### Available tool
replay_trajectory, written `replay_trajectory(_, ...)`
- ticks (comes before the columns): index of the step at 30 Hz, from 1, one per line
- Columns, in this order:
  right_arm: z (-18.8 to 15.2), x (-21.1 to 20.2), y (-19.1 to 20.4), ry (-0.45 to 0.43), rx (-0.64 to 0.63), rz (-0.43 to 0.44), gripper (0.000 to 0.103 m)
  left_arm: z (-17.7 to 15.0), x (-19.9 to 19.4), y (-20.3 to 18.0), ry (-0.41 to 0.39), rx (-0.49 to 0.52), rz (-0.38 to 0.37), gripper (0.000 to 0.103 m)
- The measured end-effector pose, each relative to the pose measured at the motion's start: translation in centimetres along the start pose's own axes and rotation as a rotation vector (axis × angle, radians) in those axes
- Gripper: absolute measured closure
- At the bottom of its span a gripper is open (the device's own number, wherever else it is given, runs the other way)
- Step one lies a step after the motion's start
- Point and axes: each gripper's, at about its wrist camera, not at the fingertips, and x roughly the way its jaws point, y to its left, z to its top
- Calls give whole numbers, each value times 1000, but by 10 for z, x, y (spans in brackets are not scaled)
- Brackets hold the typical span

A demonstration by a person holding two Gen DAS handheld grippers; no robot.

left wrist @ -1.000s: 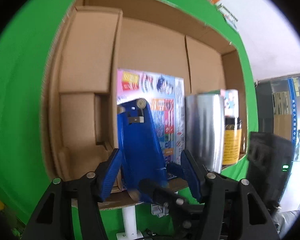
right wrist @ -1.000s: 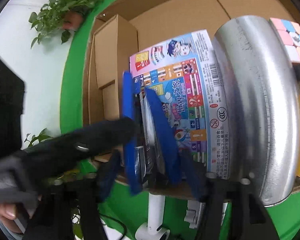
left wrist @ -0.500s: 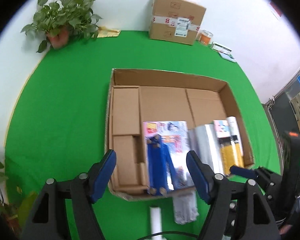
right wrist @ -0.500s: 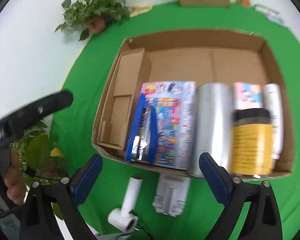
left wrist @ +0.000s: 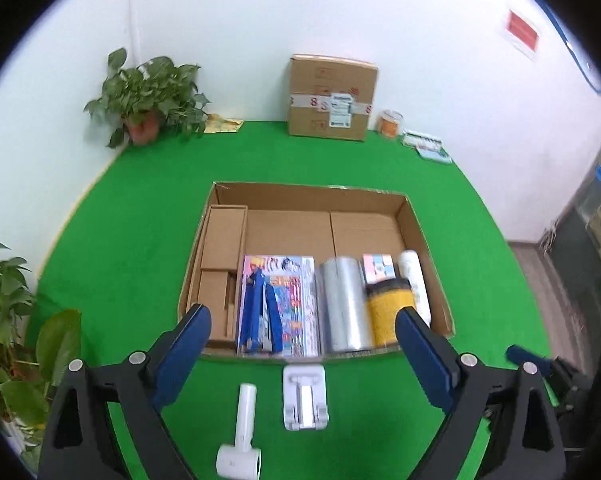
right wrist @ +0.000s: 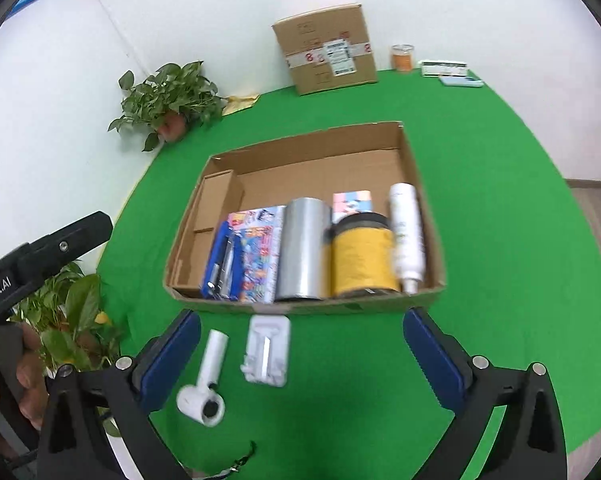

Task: Organize rigid objects
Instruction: 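Open both tools and withdraw them from the tray, then move the right tool down and grasp the white phone stand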

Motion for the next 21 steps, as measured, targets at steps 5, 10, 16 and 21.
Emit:
replay_trajectory(5,-28,-22,-33,18,26,-15,1,-24,-12,-19,34,-20,11,9)
replay_trajectory(10,-52,-32,-46,30,-19,-57,1,-43,-27,-29,33,-22,33,9)
replay_trajectory(16,-57,-44,-28,-9,-119,-79,1,-54,-31,-25,47,-35,76,10)
replay_trajectory(21,-58,-44,-9,1,-164,-94,1,-57,-27,-14,32,-56,41,14)
